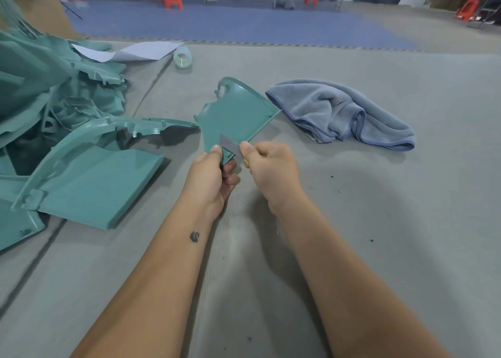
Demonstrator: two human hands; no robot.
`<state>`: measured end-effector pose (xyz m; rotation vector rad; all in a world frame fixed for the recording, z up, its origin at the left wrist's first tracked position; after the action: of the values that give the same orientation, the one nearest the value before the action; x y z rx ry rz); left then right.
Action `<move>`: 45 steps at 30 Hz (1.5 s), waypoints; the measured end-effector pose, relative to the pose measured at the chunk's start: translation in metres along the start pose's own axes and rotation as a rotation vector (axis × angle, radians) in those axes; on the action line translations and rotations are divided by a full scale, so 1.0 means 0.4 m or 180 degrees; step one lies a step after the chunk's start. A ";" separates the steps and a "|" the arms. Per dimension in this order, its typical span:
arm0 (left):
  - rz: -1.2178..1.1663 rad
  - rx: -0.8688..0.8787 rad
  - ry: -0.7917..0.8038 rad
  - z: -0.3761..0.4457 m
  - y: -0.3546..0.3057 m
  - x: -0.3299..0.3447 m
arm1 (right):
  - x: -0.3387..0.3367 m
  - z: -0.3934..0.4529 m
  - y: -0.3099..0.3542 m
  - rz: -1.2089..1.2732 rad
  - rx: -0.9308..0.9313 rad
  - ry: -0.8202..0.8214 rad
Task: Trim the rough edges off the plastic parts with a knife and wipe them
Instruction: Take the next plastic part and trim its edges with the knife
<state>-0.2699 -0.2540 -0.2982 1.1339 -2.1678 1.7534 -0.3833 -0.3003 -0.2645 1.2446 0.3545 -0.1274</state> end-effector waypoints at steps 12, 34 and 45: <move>0.0298 0.0050 -0.0052 0.002 0.001 -0.004 | -0.202 0.076 -0.125 0.0941 0.0534 -0.1200; -0.0644 -0.0533 0.0333 0.024 0.029 -0.002 | -0.013 0.028 0.066 -0.0146 -0.0944 0.0273; -0.0472 -0.0457 0.0251 0.016 0.028 -0.008 | -0.163 0.073 0.039 0.0296 -0.0608 -0.0766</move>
<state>-0.2724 -0.2579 -0.3109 1.1382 -2.0689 1.5287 -0.4343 -0.3293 -0.2210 1.0415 0.0972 -0.1584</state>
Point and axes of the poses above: each hand's wrist, its own z-axis towards the middle knuckle, its own x-axis out of the palm, y = z × x, the point moved 10 cm from there along z, towards the middle knuckle, and after that the axes turned 6 degrees about -x, right-handed, at the moved point
